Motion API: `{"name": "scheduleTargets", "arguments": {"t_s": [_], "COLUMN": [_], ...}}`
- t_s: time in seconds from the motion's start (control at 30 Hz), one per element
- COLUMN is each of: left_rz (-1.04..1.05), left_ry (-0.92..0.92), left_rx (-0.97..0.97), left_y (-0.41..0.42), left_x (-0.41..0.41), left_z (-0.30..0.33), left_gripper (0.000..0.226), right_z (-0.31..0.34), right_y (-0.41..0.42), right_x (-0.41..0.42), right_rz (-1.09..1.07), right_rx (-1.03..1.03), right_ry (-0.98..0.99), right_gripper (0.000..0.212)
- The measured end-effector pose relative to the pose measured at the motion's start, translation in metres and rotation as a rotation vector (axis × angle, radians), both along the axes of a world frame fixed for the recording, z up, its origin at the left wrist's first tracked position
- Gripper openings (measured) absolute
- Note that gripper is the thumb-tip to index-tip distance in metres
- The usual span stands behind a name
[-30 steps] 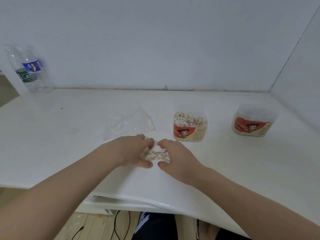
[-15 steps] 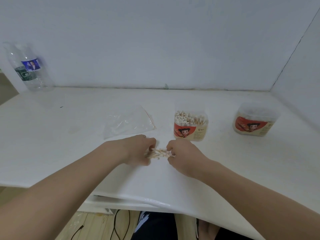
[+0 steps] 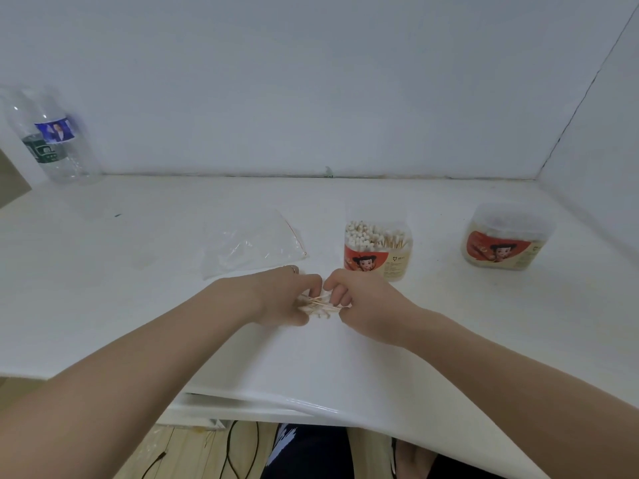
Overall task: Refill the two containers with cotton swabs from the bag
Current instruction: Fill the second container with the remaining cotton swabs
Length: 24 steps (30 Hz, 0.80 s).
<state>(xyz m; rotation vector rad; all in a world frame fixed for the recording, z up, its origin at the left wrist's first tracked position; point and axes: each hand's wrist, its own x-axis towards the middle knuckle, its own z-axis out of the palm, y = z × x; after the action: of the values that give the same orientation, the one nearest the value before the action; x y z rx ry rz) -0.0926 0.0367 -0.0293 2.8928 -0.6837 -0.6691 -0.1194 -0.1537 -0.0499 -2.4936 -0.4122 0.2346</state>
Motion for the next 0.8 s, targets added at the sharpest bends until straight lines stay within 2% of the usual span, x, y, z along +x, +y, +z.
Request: {"name": "scheduleTargets", "arguments": {"t_s": [0.13,0.27,0.47,0.53,0.67,0.8], "left_rz": [-0.005,-0.077,-0.21,-0.241,-0.393,-0.426], "left_ry": [-0.002,-0.052,-0.137,-0.175,-0.32,-0.369], "left_rx": [-0.011,0.036,0.087,0.164,0.439,0.551], "left_y": [0.0,-0.003,-0.003,-0.004,-0.011,-0.02], "left_x": [0.002,0.003,-0.003,-0.007,-0.009,-0.007], "left_z": [0.0,-0.001,-0.004,-0.003,-0.005,-0.008], "left_gripper": [0.014,0.011,0.013,0.017,0.035,0.035], "right_z": [0.002,0.003,0.0,0.0,-0.001,-0.003], "right_y": [0.0,0.003,0.0,-0.001,-0.004,-0.007], "right_x": [-0.001,0.002,0.002,0.002,0.001,-0.002], "right_rz": [-0.019,-0.023,-0.056,-0.067,-0.097,-0.147], "right_rx": [-0.046,-0.163,-0.059,-0.002,0.132,0.22], "right_ry": [0.025,0.022,0.07,0.087,0.149,0.153], "right_gripper": [0.052,0.043,0.031,0.03,0.035,0.042]}}
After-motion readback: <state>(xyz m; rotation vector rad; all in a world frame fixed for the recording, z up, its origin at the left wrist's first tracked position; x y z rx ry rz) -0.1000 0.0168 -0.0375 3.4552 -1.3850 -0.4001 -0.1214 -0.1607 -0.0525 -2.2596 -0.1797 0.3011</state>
